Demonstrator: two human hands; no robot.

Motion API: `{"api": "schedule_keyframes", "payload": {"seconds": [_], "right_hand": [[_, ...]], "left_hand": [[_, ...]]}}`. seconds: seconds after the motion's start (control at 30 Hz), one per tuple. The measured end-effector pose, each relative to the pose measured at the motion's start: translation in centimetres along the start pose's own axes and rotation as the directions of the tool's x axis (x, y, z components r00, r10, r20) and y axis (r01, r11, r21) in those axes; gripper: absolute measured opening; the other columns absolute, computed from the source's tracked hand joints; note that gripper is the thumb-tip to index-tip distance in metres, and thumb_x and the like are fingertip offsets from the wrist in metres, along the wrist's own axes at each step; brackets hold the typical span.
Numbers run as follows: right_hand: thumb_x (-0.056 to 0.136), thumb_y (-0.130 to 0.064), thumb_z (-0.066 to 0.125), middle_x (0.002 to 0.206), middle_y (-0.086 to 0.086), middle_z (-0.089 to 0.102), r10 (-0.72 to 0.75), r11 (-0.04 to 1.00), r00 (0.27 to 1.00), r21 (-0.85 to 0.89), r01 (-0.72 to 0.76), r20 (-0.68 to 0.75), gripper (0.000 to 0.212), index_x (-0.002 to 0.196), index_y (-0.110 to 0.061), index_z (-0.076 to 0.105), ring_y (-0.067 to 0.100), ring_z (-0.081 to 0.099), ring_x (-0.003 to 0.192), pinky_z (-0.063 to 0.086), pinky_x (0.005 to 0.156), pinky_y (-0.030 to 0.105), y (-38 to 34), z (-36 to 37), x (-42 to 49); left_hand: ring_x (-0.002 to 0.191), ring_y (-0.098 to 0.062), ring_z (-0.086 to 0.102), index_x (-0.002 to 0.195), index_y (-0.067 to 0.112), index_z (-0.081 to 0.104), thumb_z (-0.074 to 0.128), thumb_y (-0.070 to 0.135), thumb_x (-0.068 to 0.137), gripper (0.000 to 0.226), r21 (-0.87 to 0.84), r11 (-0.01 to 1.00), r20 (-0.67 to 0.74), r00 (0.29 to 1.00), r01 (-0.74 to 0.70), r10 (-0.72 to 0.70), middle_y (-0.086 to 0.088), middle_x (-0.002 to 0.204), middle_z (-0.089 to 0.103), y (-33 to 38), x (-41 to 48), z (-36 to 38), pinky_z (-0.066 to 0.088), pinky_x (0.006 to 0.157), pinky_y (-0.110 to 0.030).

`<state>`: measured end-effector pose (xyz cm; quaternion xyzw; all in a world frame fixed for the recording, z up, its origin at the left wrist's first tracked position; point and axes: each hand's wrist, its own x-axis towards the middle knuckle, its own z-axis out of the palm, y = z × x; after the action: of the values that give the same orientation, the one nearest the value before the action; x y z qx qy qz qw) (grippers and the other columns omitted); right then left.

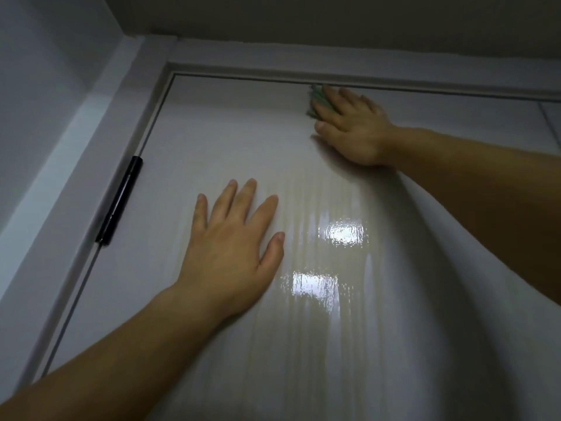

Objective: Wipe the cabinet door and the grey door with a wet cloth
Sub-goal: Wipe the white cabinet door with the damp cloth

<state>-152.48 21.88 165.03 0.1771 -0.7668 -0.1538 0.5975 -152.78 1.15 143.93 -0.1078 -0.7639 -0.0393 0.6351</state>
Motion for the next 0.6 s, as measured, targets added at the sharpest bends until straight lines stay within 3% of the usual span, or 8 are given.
{"api": "schedule_keyframes", "payload": {"seconds": [0.07,0.23,0.3,0.4,0.47,0.5,0.6], "right_hand": [[0.104,-0.059,0.013,0.170,-0.003,-0.012,0.018,1.000,1.000,0.014,-0.018,-0.020,0.066,0.162,-0.031,-0.004,0.020,-0.009,0.157,-0.005,0.125,0.042,-0.6,0.2,-0.2],[0.095,-0.066,0.002,0.168,-0.009,-0.017,-0.341,0.940,0.940,-0.016,0.341,-0.008,0.073,0.160,-0.035,-0.010,0.009,-0.018,0.153,-0.009,0.123,0.035,-1.9,1.8,-5.4],[0.094,-0.065,0.004,0.169,-0.007,-0.014,-0.259,0.965,0.966,-0.026,0.259,0.002,0.074,0.161,-0.035,-0.009,0.014,-0.012,0.155,-0.006,0.124,0.036,0.2,1.1,-3.8],[0.101,-0.062,0.010,0.170,-0.004,-0.012,0.037,0.999,0.999,0.017,-0.037,-0.006,0.068,0.161,-0.033,-0.005,0.020,-0.008,0.157,-0.003,0.126,0.041,3.1,0.0,-0.3],[0.104,-0.061,0.011,0.170,-0.003,-0.013,0.085,0.995,0.996,0.057,-0.084,-0.014,0.067,0.162,-0.030,-0.003,0.020,-0.009,0.157,-0.004,0.126,0.043,2.5,-0.1,-0.2],[0.102,-0.063,0.009,0.170,-0.002,-0.013,0.040,0.998,0.999,0.054,-0.039,-0.018,0.070,0.162,-0.029,-0.003,0.020,-0.010,0.157,-0.004,0.126,0.043,1.5,0.2,-1.1],[0.093,-0.067,0.000,0.168,-0.007,-0.017,-0.277,0.960,0.960,0.024,0.278,-0.032,0.077,0.161,-0.032,-0.006,0.013,-0.016,0.154,-0.009,0.124,0.038,-1.7,1.8,-5.9]], "left_hand": [[0.159,-0.022,-0.003,0.161,0.036,0.015,0.006,0.062,0.094,0.073,0.005,1.000,-0.003,1.000,0.004,-0.004,0.000,0.172,0.006,0.0,0.0,0.1,0.000,0.127,-0.056],[0.158,-0.020,-0.004,0.161,0.038,0.013,0.004,0.064,0.092,0.074,0.015,1.000,0.026,0.999,0.020,-0.020,0.001,0.172,0.004,0.3,0.1,-0.4,0.002,0.127,-0.056],[0.158,-0.021,-0.004,0.159,0.037,0.017,0.005,0.064,0.091,0.075,0.022,1.000,0.019,1.000,0.021,-0.022,0.000,0.172,0.005,0.7,0.1,-0.8,0.001,0.126,-0.058],[0.158,-0.020,-0.010,0.160,0.035,0.017,0.002,0.065,0.090,0.077,0.037,0.999,0.017,1.000,-0.006,0.005,0.000,0.172,0.001,1.6,0.1,-0.9,-0.004,0.126,-0.056],[0.158,-0.019,-0.012,0.161,0.036,0.011,0.000,0.065,0.089,0.079,0.012,1.000,0.033,0.999,-0.018,0.017,0.001,0.172,-0.003,2.1,0.5,-0.6,-0.005,0.127,-0.051],[0.158,-0.019,-0.012,0.162,0.036,0.008,0.000,0.065,0.089,0.079,0.005,1.000,0.037,0.999,-0.022,0.022,0.002,0.172,-0.004,2.4,0.7,-0.4,-0.005,0.128,-0.050],[0.158,-0.019,-0.013,0.162,0.037,0.004,-0.001,0.065,0.089,0.078,0.009,1.000,0.036,0.999,-0.012,0.011,0.002,0.172,-0.006,2.9,1.1,0.1,-0.003,0.127,-0.052]]}}
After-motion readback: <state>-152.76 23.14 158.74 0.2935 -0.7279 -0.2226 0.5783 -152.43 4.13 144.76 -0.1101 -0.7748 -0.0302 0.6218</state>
